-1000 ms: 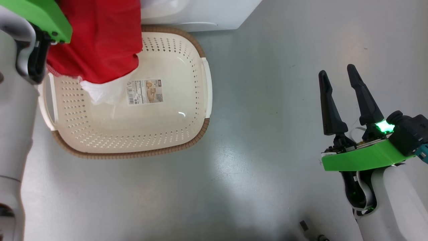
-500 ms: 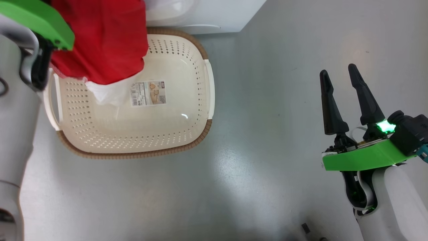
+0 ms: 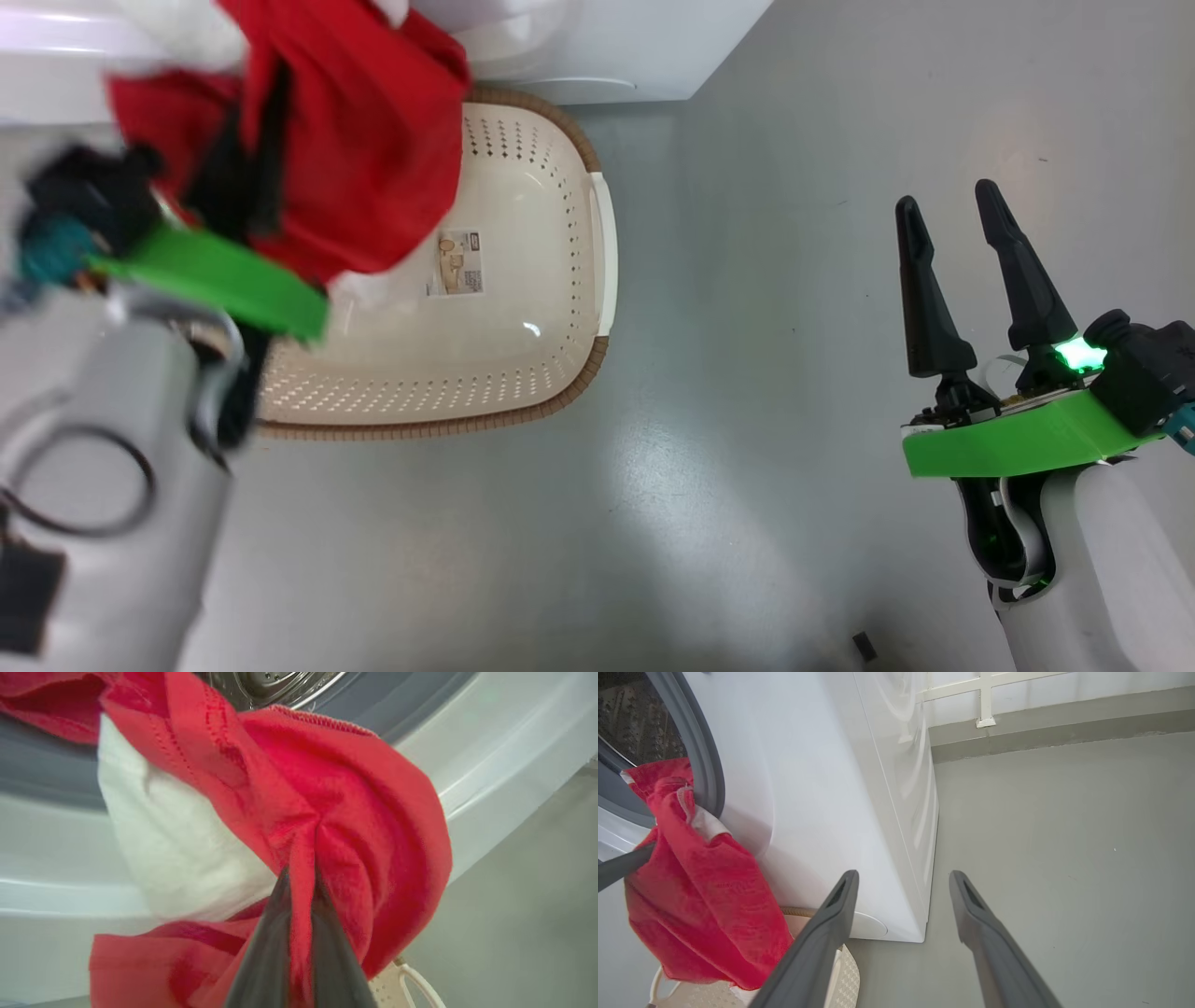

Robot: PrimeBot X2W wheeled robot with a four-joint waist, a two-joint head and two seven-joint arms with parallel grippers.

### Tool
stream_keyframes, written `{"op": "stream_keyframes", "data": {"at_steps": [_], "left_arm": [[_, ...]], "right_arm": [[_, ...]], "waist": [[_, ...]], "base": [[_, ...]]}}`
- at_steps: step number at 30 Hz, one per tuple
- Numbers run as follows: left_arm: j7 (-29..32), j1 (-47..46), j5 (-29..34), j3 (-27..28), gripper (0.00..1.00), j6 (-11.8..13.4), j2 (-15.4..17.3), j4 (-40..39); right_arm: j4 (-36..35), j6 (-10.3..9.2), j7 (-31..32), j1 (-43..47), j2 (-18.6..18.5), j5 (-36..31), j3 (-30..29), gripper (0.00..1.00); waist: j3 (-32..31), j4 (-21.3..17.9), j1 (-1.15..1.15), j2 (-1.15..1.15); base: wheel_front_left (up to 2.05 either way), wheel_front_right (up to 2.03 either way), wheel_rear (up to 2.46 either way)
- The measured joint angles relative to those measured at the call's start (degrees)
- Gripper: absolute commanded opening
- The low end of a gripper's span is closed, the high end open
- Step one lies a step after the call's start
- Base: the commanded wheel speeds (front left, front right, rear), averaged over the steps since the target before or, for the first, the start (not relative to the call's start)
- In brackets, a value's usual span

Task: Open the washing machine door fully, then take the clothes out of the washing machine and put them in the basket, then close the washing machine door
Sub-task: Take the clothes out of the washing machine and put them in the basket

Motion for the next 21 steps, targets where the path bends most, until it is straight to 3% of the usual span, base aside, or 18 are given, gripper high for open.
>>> {"op": "stream_keyframes", "data": {"at_steps": [6, 21], "left_arm": [[0.01, 7.0, 1.48, -1.03, 0.0, 0.0, -1.38, -1.51], [0.01, 6.22, 0.81, -3.89, 0.0, 0.0, -2.66, 8.96]], "right_arm": [[0.04, 0.0, 0.0, -0.01, -0.01, 0.0, 0.01, 1.0], [-0.15, 0.0, 0.0, -1.04, -0.01, 0.13, 0.73, 1.0]], "waist": [[0.44, 0.13, 0.0, 0.0], [3.19, -1.79, 0.0, 0.0]], "base": [[0.0, 0.0, 0.0], [0.0, 0.0, 0.0]]}}
